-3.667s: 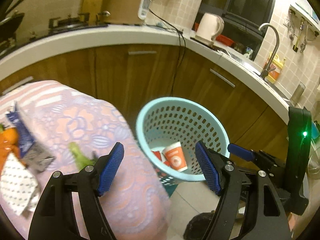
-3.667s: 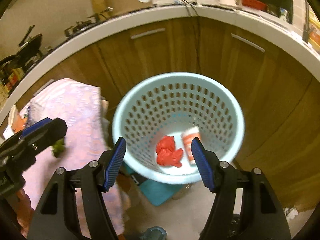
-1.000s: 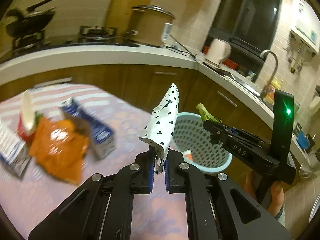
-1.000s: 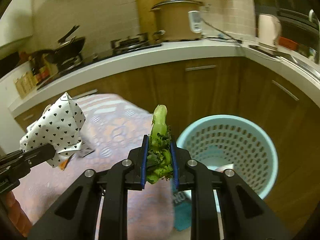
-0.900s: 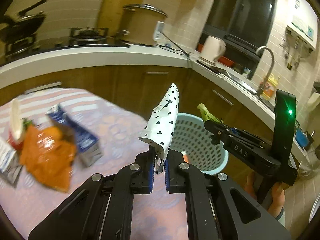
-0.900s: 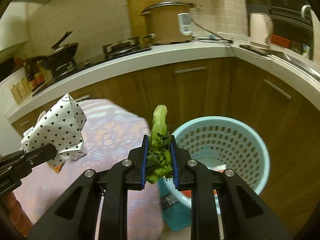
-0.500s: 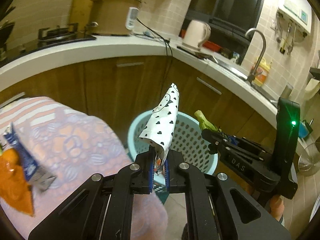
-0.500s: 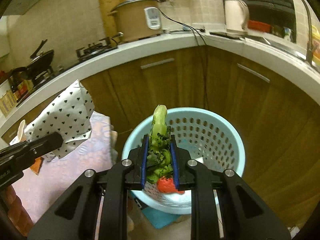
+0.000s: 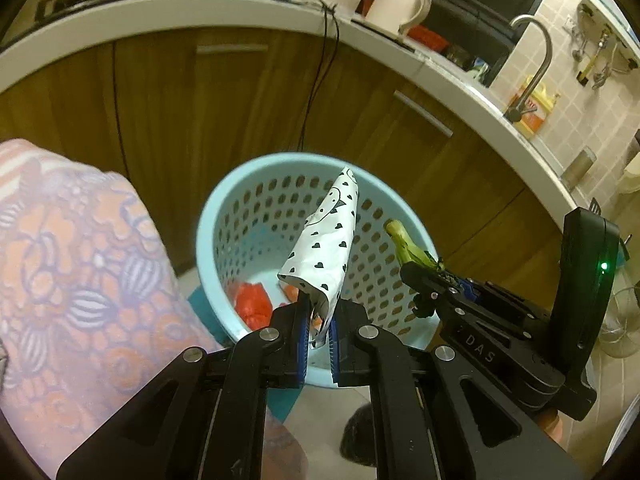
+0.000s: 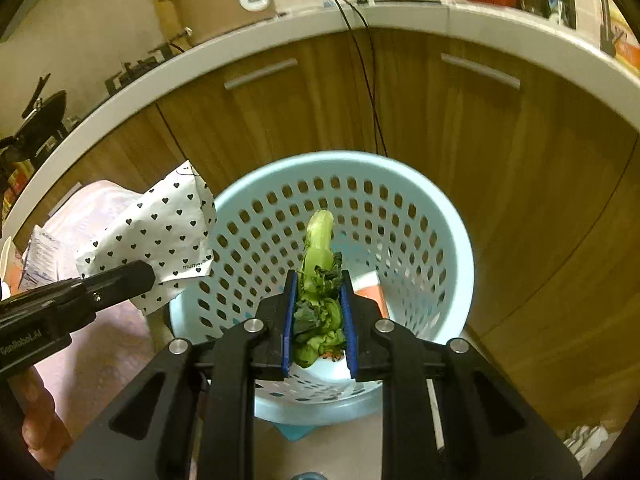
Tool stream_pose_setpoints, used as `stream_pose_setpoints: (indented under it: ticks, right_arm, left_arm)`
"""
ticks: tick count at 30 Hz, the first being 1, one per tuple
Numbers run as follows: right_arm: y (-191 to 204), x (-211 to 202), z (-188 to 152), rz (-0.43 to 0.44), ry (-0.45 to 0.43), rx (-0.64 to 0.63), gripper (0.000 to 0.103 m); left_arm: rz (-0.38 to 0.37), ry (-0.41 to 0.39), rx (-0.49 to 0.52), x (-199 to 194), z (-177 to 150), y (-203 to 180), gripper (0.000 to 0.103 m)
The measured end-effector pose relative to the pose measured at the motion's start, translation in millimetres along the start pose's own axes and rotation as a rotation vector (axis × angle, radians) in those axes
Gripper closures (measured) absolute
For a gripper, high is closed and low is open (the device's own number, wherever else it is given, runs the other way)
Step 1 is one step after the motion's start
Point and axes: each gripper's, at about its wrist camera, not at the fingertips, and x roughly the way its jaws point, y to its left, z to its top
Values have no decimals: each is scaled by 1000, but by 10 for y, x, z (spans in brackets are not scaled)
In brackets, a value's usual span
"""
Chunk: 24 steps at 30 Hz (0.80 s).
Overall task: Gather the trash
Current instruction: 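Carry both items over the blue basket and open both tools to drop them, then move both tools back toward the milk cartons on the table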
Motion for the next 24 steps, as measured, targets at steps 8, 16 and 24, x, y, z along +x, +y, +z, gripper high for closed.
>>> stream_pose_setpoints:
  ticks: [8,16,24]
  right_arm:
    - [-80,113,-10,10,33,38,80]
    - [-60,-43,16,16,-10,58,48]
    - [144,-237,45,30,-38,20,48]
  left_arm:
    - [8,39,-30,110,-5,78,58]
    - [34,-16,-36,-137,-10,138,42]
    - [42,-75,-40,-459,-114,188,42]
